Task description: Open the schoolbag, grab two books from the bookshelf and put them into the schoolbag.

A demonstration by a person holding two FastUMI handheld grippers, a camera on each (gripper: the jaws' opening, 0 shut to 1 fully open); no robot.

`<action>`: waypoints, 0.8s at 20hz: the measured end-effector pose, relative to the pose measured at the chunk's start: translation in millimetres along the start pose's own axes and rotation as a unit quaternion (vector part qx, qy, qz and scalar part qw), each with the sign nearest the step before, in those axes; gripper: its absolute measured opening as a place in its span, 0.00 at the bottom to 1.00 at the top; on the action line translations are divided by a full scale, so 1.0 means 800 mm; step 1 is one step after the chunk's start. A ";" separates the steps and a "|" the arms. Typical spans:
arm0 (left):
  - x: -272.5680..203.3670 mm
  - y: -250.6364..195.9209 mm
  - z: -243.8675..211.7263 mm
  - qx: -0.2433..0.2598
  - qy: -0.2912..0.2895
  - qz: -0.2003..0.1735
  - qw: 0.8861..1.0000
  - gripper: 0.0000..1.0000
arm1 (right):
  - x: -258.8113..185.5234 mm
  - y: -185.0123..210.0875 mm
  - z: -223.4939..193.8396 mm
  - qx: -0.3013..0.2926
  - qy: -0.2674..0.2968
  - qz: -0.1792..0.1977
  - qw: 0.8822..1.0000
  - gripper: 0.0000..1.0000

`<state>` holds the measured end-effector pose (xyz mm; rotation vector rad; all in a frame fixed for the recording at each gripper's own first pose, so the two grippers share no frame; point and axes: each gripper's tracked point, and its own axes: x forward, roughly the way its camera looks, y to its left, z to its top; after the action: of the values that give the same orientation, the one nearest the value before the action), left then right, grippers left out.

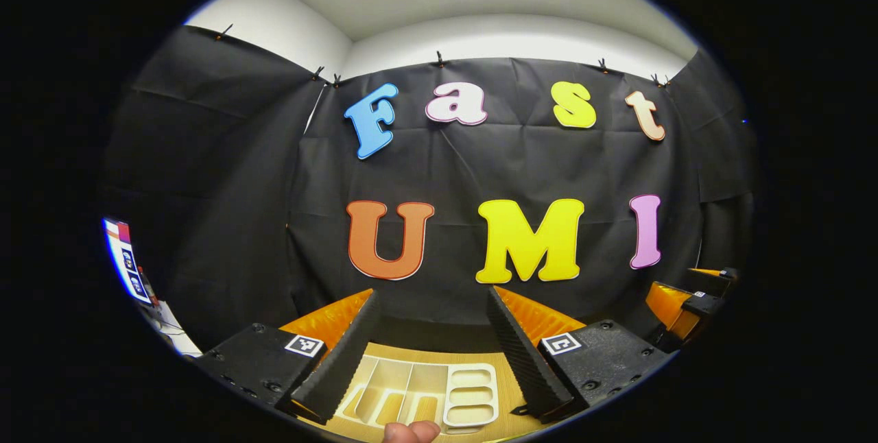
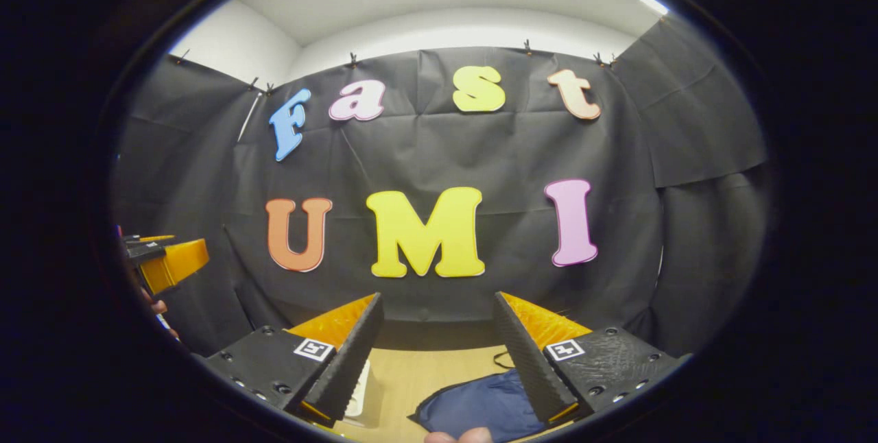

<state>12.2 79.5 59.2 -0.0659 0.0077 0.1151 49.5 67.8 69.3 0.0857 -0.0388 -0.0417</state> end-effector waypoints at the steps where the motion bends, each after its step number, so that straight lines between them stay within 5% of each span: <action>1: -0.001 -0.001 0.001 0.001 -0.001 0.000 1.000 0.99 | -0.001 0.000 0.001 0.000 0.000 0.000 1.000 0.96; 16: -0.002 -0.003 0.002 0.003 -0.002 -0.002 1.000 0.99 | -0.009 -0.005 0.006 0.001 -0.004 -0.007 1.000 0.96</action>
<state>10.8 76.9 60.6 -0.0600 0.0046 0.1107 42.1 63.6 73.8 0.0886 -0.0456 -0.0555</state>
